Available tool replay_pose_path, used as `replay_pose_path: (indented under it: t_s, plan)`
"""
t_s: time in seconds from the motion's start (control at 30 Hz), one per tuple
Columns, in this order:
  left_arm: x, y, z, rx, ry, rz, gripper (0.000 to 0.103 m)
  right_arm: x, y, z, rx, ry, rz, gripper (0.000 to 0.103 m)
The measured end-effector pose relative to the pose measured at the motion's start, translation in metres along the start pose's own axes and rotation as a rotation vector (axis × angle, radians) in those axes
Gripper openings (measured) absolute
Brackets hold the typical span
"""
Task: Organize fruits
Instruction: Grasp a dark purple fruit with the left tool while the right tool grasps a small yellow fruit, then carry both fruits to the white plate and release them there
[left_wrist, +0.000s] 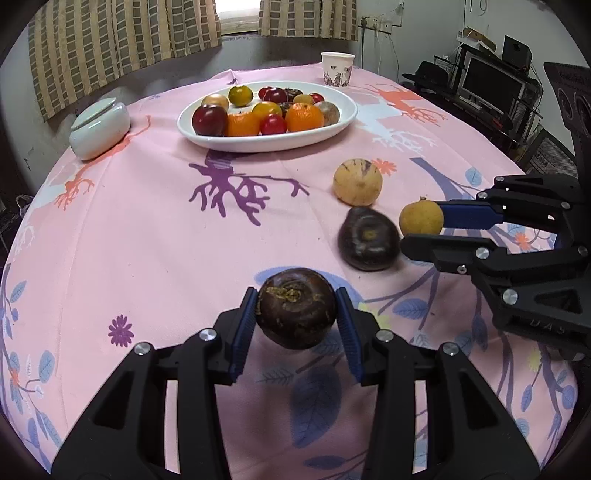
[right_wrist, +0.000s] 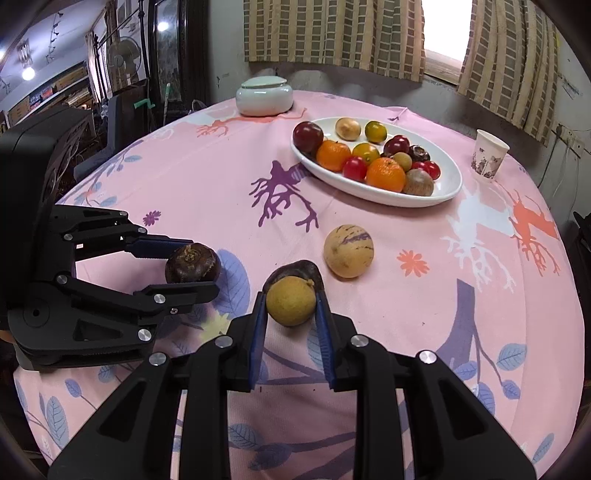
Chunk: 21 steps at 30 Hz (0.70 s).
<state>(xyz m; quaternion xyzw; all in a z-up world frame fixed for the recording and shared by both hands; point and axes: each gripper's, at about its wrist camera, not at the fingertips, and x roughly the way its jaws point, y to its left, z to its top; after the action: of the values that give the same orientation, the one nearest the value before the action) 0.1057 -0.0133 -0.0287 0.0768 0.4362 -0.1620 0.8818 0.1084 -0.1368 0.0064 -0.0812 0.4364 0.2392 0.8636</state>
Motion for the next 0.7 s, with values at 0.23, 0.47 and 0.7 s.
replay_pose_path:
  t_s: [0.23, 0.47, 0.7]
  plan:
    - [-0.013, -0.007, 0.017, 0.029, -0.024, 0.015, 0.043, -0.008, -0.007, 0.005, 0.026, -0.028, -0.011, 0.026]
    - [-0.016, -0.004, 0.046, 0.016, -0.037, 0.017, 0.043, -0.016, -0.017, 0.015, 0.030, -0.024, -0.018, 0.026]
    - [-0.010, 0.001, 0.085, -0.001, -0.062, 0.005, 0.043, -0.026, -0.049, 0.050, 0.029, -0.063, -0.079, 0.026]
